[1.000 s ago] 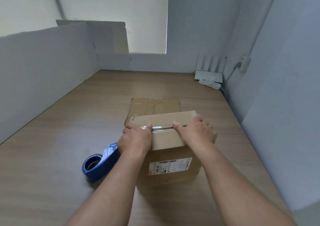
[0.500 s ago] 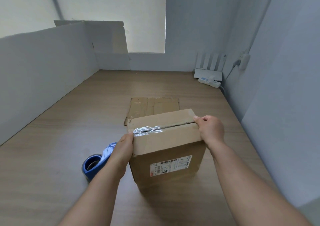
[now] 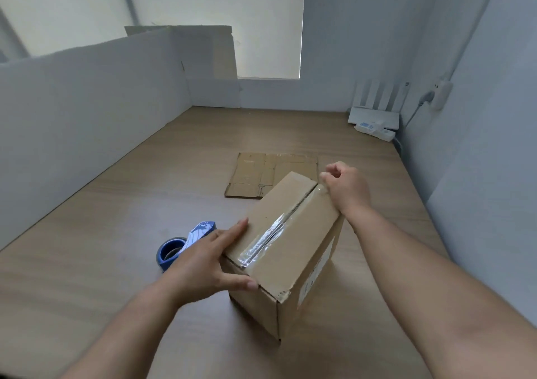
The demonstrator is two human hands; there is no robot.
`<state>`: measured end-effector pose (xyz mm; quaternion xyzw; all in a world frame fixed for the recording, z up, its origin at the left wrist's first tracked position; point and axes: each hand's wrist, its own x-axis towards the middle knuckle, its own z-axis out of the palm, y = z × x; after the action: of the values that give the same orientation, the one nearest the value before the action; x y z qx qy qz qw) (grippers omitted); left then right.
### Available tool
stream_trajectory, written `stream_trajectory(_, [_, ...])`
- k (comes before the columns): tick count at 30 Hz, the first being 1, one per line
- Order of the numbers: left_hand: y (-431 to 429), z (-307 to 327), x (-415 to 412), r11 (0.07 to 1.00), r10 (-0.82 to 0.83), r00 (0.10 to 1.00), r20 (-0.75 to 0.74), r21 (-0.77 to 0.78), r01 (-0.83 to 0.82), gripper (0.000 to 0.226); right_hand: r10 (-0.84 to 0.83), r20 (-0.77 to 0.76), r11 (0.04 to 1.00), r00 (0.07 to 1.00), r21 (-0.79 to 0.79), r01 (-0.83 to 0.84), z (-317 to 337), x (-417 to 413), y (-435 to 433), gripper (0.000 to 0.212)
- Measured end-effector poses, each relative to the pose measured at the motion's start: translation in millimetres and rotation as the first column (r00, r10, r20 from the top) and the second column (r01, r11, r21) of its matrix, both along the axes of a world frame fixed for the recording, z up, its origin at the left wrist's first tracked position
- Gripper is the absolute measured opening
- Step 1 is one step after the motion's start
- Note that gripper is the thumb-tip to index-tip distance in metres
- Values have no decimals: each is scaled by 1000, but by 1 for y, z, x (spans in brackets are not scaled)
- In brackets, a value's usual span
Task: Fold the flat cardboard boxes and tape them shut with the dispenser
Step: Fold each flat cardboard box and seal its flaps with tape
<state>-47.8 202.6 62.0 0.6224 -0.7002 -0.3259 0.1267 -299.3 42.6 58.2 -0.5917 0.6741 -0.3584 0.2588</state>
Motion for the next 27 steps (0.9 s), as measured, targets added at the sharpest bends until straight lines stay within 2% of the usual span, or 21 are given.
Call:
stream_trajectory(2, [11,0,-16,993,79,982,173,-101,-62,112,-166,9,985,986,39,166,-1,15,4,46])
stream_trajectory(4, [21,-7,-33,971,185,950,252,-193,-138,123,-188,37,973,981,145,181,-1,28,10,62])
stream_trajectory(5, [23,-10,-41,959,230,939,256,-223,-174,127,-161,41,969,986,195,150,-2,34,14,68])
stream_trajectory(7, [23,-13,-56,935,311,920,238,-250,-251,121,-77,18,964,997,257,70,-3,40,28,81])
stream_trajectory(11, [9,-13,-81,905,403,865,299,-268,-329,111,119,30,952,992,280,-123,-4,38,69,91])
stream_trajectory(15, [-6,-10,-84,927,357,875,328,-243,-287,105,227,121,922,966,294,-253,-5,14,109,101])
stream_trajectory(20, [-16,-6,-69,970,149,949,279,-229,-85,85,213,110,936,971,261,-235,-1,-1,127,118])
stream_trajectory(27, [-18,-4,-65,955,133,931,340,-296,-29,83,209,107,930,972,286,-231,1,4,125,119])
